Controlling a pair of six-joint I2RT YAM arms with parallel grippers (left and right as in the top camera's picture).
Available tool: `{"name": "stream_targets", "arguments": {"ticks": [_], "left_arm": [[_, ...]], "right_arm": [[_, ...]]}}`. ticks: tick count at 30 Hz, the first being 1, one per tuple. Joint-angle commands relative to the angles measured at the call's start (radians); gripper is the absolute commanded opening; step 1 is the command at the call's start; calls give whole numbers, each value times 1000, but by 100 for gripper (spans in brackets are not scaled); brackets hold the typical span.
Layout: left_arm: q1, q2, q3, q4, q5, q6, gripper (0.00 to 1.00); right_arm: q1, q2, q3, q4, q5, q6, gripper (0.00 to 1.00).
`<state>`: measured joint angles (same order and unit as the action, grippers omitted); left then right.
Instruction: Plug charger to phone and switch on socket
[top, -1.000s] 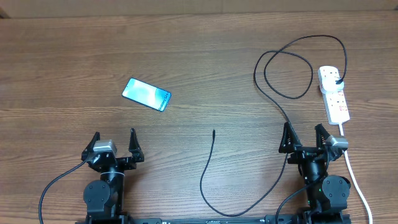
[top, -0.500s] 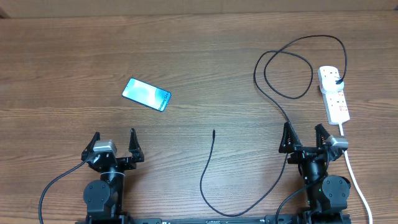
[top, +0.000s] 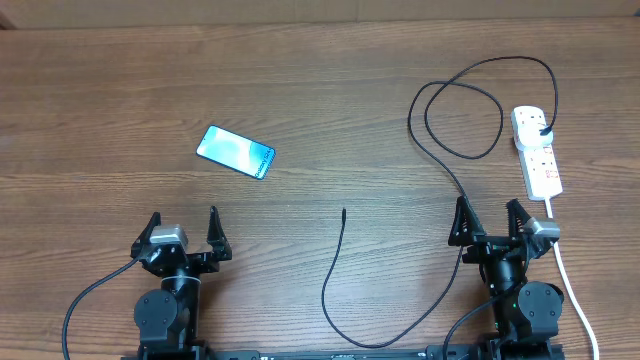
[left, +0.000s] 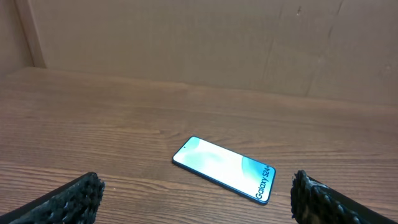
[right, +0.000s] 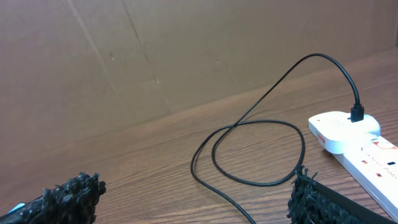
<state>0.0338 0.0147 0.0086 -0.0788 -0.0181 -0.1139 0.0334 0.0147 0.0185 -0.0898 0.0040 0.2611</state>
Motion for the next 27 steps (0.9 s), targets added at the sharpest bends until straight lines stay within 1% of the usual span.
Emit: {"name": "stream_targets", "arguments": {"ticks": [1, 16, 23, 27], "left_arm": [[7, -10, -3, 1, 8, -14, 100], [7, -10, -3, 3, 9, -14, 99], [7, -10, -1, 8, 61, -11, 100], [7, -10, 17, -10, 78, 19, 100]], "right_arm": [[5, -12, -11, 5, 3, -3, 100], [5, -12, -11, 5, 3, -3, 100], [5, -12, -11, 6, 3, -3, 100], [5, -12, -11, 6, 3, -3, 100]]}}
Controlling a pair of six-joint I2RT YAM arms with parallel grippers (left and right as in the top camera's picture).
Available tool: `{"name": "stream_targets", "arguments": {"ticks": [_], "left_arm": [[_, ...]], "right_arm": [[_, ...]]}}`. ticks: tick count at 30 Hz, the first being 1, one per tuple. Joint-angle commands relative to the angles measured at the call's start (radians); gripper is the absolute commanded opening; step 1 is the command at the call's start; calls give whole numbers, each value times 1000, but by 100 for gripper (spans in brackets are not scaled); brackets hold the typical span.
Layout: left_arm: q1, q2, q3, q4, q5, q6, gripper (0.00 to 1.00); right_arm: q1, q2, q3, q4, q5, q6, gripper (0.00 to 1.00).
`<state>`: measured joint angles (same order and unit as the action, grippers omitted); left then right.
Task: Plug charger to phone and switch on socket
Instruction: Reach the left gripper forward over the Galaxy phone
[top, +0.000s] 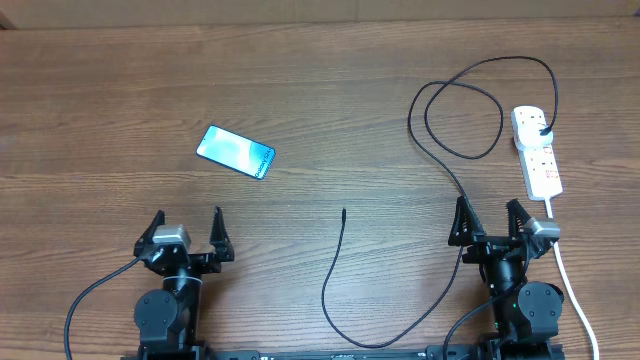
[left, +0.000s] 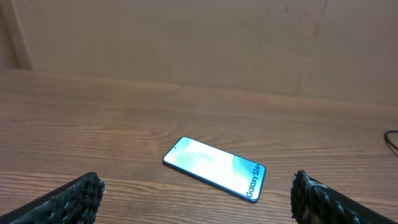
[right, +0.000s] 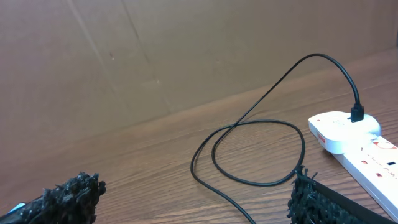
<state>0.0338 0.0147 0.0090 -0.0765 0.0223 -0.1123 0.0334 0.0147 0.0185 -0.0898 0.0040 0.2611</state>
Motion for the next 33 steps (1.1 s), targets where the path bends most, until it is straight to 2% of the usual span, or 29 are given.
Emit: {"name": "stream_targets", "arguments": {"ticks": [1, 7, 13, 22, 25, 27, 33], "left_arm": [[7, -10, 25, -23, 37, 23, 100], [7, 1, 137, -133, 1, 31, 100], [7, 108, 245, -136, -3, 30, 100], [5, 487, 507, -152, 16, -8, 100], [5, 662, 668, -221, 34, -39, 100], [5, 793, 812, -320, 35, -53, 100], [5, 996, 1037, -491, 57, -52, 100]], "right_arm": [[5, -12, -11, 5, 3, -3, 100], [5, -12, -11, 5, 3, -3, 100], [5, -12, -11, 5, 3, -3, 100], [5, -12, -11, 5, 3, -3, 100], [5, -12, -11, 6, 3, -3, 100], [5, -12, -11, 5, 3, -3, 100], [5, -12, -11, 6, 3, -3, 100]]}}
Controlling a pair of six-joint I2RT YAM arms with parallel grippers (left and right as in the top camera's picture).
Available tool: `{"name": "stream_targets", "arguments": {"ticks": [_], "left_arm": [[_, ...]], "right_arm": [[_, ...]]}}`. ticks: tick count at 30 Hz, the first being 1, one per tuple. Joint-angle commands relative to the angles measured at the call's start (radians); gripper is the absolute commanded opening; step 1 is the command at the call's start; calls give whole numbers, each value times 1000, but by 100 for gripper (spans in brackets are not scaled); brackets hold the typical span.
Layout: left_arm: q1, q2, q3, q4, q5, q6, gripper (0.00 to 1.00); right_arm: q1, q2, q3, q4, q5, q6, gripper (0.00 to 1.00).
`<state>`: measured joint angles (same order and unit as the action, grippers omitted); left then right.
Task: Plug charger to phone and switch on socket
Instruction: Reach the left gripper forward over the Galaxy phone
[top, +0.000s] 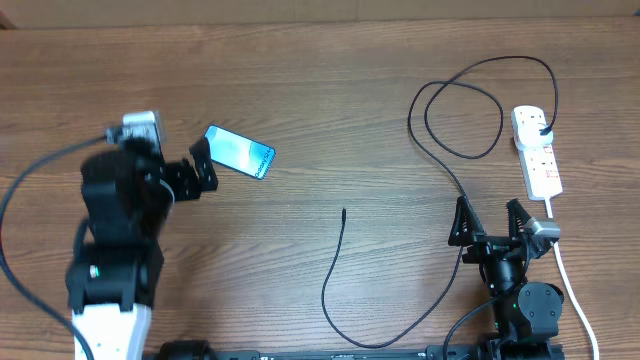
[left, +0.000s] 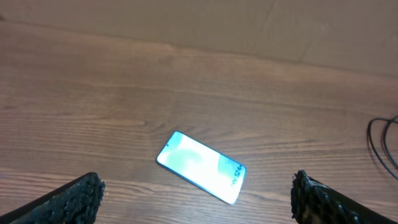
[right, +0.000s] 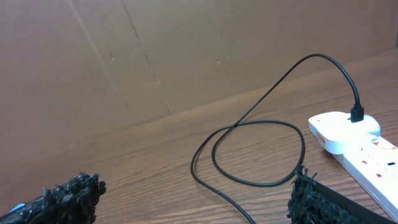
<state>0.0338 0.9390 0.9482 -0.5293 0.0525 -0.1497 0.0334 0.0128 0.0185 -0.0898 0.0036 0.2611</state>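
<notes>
The phone (top: 238, 151) lies screen up on the wooden table (top: 330, 90), left of centre; the left wrist view shows the phone (left: 201, 167) ahead of and below the fingers. My left gripper (top: 170, 165) is raised just left of it, open wide and empty. The black charger cable (top: 335, 265) has its free end (top: 344, 211) mid-table, loops at the back right, and is plugged into the white power strip (top: 535, 150). My right gripper (top: 490, 215) rests open at the front right, with the cable loop (right: 249, 124) and strip (right: 354, 143) beyond it.
The power strip's white lead (top: 572, 285) runs to the front edge past the right arm. A cardboard wall (right: 186, 50) stands behind the table. The left arm's black cable (top: 30, 185) hangs at the left.
My left arm has risen from its rest at the front left and now sits higher and farther back, beside the phone. The right arm, phone and cable have not moved.
Both arms rested open at the front edge, the phone and cable lying apart. The left gripper then turned slightly right, still at rest. Now the left gripper is up by the phone, still open; nothing has been touched.
</notes>
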Motion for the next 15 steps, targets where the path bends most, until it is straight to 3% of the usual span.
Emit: {"name": "stream_targets", "arguments": {"ticks": [1, 10, 15], "left_arm": [[5, 95, 108, -42, 27, -15, 100], [5, 262, 109, -102, 161, -20, 100], [-2, 333, 111, -111, 97, -216, 100]], "right_arm": [[5, -10, -11, 5, 3, -3, 100], [5, -10, -11, 5, 3, -3, 100], [5, -10, -11, 5, 3, -3, 100]]}}
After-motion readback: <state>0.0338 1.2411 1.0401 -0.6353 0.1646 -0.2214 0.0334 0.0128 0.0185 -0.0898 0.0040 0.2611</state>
